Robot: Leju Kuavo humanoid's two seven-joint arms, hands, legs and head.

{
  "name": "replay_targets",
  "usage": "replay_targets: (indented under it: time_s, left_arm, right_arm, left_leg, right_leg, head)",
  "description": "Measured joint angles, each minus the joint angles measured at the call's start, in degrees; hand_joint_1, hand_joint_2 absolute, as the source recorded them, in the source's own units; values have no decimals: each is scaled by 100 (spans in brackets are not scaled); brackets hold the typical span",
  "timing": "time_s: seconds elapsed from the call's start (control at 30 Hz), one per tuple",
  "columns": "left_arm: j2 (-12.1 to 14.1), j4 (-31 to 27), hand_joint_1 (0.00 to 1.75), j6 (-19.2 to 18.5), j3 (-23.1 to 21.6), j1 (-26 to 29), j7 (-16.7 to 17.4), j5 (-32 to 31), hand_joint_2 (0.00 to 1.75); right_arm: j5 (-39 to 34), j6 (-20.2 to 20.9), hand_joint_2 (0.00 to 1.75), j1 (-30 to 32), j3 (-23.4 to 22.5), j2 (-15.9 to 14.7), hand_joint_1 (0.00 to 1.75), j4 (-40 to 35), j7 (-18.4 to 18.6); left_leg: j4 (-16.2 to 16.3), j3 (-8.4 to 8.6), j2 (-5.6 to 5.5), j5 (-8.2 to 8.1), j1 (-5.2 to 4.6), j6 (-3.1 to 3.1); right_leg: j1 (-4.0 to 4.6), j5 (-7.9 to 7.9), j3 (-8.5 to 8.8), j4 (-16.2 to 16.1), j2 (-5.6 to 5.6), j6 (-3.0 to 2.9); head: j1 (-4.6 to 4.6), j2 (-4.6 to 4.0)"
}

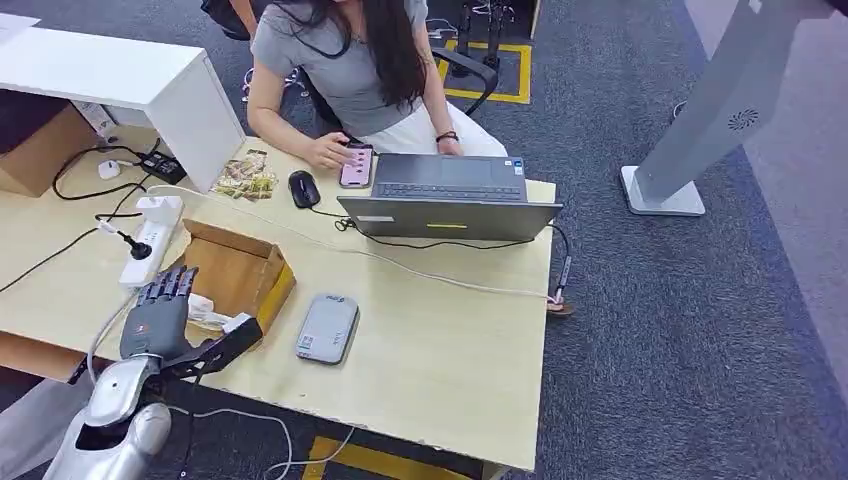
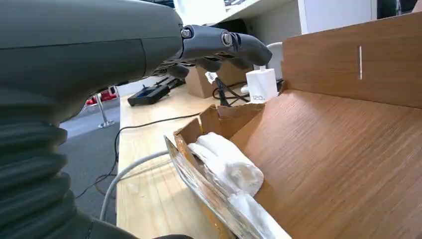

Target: Pass the card to the sensor for recognition and then transmit it.

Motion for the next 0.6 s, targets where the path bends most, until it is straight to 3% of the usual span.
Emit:
replay_targets:
  time_s: [0.6]
  left_arm:
    - [-81,-2,0,-11,-236,-1,-59,-61,175]
  right_arm:
    - [-9,-2,0,-1,0,0,0,0,-22]
  left_leg:
    - [0,0,0,0,0,0]
  right_leg:
    - [0,0,0,0,1,0]
  head:
    - [0,0]
